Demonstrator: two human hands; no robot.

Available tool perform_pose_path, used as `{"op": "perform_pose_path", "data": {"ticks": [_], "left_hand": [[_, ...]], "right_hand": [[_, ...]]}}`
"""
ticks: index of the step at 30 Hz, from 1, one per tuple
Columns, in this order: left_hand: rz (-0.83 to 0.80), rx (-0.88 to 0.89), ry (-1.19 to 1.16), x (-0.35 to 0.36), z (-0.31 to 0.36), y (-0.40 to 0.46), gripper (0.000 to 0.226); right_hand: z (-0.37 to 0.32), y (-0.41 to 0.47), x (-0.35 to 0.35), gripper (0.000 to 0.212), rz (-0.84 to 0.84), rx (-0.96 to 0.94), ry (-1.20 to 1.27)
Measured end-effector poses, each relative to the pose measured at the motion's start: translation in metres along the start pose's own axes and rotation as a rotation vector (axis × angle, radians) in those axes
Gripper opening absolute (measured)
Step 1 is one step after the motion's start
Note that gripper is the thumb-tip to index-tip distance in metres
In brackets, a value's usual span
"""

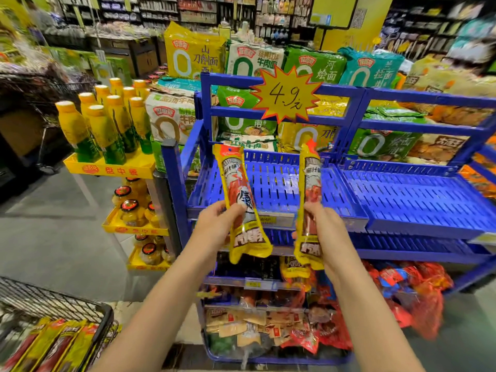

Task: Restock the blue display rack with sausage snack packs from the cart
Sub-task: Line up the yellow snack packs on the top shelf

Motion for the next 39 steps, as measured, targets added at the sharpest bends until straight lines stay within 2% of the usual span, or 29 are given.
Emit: {"op": "perform_pose_path", "data": {"ticks": [1, 4, 5, 7, 12, 14, 20, 25, 29, 31, 34, 39], "left_hand": [[0.026, 0.006, 0.051, -0.006, 0.004, 0.003, 0.013], [0.18, 0.031, 0.242, -0.028, 0.017, 0.013, 0.035], [0.205, 0.042, 0.296, -0.032, 0.021, 0.015, 0.037], [0.219, 0.071, 0.39, -0.035, 0.028, 0.018, 0.04], [0.261, 0.108, 0.583, -0.041, 0.036, 0.02, 0.049], [0.272, 0.106, 0.628, -0.042, 0.037, 0.023, 0.042], [0.323, 0.127, 0.68, -0.043, 0.041, 0.03, 0.041], [0.387, 0.161, 0.769, -0.042, 0.044, 0.025, 0.047], [0.341, 0.216, 0.719, -0.044, 0.041, 0.007, 0.054], [0.307, 0.245, 0.704, -0.046, 0.037, -0.006, 0.055], [0.266, 0.302, 0.679, -0.045, 0.034, -0.017, 0.045], [0.385, 0.379, 0.809, -0.04, 0.04, -0.009, 0.053]], "right_hand": [[-0.002, 0.005, 0.009, 0.027, -0.025, 0.019, -0.008], [-0.009, 0.021, 0.036, 0.05, -0.1, 0.032, -0.143], [-0.011, 0.027, 0.044, 0.052, -0.12, 0.017, -0.177], [-0.023, 0.033, 0.057, 0.046, -0.121, -0.007, -0.226], [-0.029, 0.057, 0.078, 0.053, -0.073, -0.04, -0.379], [-0.029, 0.06, 0.086, 0.046, -0.082, -0.053, -0.474], [-0.029, 0.061, 0.093, 0.05, -0.085, -0.084, -0.62], [-0.028, 0.062, 0.092, 0.054, -0.114, -0.056, -0.628], [-0.032, 0.061, 0.086, 0.067, -0.177, -0.006, -0.588], [-0.032, 0.06, 0.082, 0.058, -0.217, -0.01, -0.617], [-0.031, 0.06, 0.082, 0.043, -0.248, -0.035, -0.613], [-0.025, 0.066, 0.091, 0.058, -0.227, -0.083, -0.56]]}}
Point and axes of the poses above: each hand's wrist, its own y-axis towards the middle knuckle, its own x-axis out of the palm, z = x × y, the point moved 7 cm from there along y, towards the middle knuckle, and after that the axes turned 6 degrees about y, right-handed, at the moved point
